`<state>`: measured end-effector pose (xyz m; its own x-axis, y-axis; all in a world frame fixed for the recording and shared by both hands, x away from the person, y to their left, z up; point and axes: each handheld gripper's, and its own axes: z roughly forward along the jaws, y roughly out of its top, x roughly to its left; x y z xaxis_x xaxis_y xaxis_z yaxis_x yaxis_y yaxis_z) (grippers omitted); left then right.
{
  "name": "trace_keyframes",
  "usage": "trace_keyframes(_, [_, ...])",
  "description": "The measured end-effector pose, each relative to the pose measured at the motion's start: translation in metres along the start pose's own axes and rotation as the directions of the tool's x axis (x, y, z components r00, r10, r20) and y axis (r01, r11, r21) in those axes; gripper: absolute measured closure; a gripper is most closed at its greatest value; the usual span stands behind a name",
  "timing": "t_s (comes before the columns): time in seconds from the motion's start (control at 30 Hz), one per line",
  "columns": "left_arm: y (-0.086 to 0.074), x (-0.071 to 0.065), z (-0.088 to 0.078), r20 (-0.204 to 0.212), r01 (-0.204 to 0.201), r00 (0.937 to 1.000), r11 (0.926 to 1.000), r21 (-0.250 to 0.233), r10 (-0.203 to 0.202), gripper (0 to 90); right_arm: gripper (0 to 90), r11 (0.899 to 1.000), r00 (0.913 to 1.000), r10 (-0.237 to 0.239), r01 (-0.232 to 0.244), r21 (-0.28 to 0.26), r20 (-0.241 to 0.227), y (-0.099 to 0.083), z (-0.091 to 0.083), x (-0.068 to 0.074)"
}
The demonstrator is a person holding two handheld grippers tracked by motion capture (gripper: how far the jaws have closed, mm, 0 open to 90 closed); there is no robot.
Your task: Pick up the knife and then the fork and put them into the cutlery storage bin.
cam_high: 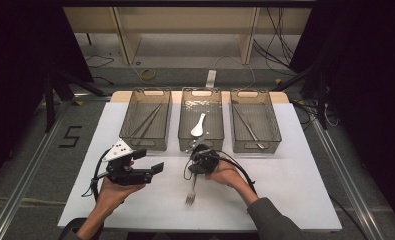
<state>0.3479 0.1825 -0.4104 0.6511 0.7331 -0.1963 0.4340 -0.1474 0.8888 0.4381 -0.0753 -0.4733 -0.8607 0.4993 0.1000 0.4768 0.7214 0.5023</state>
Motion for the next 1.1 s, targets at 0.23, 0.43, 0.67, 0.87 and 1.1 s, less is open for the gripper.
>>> trace_keyframes(0.23, [0.0, 0.0, 0.0, -0.002, 0.003, 1.0, 1.0, -0.002, -0.003, 15.8, 90.0, 0.999, 0.999, 0.042, -0.042, 0.022, 0.016, -0.017, -0.013, -0.006])
trace_keyframes(0.43, [0.0, 0.0, 0.0, -0.001, 0.0, 1.0, 1.0, 0.001, 0.0, 15.9, 90.0, 0.996, 0.9979, 0.059, -0.061, 0.07, 0.027, -0.036, -0.028, -0.004])
trace_keyframes(0.67, [0.0, -0.001, 0.001, -0.002, -0.001, 1.0, 1.0, 0.002, 0.001, 15.8, 90.0, 0.993, 0.9979, 0.063, -0.065, 0.095, 0.016, -0.056, -0.041, 0.002])
trace_keyframes(0.87, [0.0, -0.001, 0.001, -0.003, -0.002, 1.0, 1.0, 0.002, 0.002, 15.8, 90.0, 0.993, 0.998, 0.063, -0.062, 0.104, -0.006, -0.066, -0.046, 0.009])
trace_keyframes(1.1, [0.0, -0.001, 0.001, -0.002, -0.002, 1.0, 1.0, 0.003, 0.002, 15.8, 90.0, 0.992, 0.9986, 0.05, -0.048, 0.118, -0.017, -0.071, -0.049, 0.017])
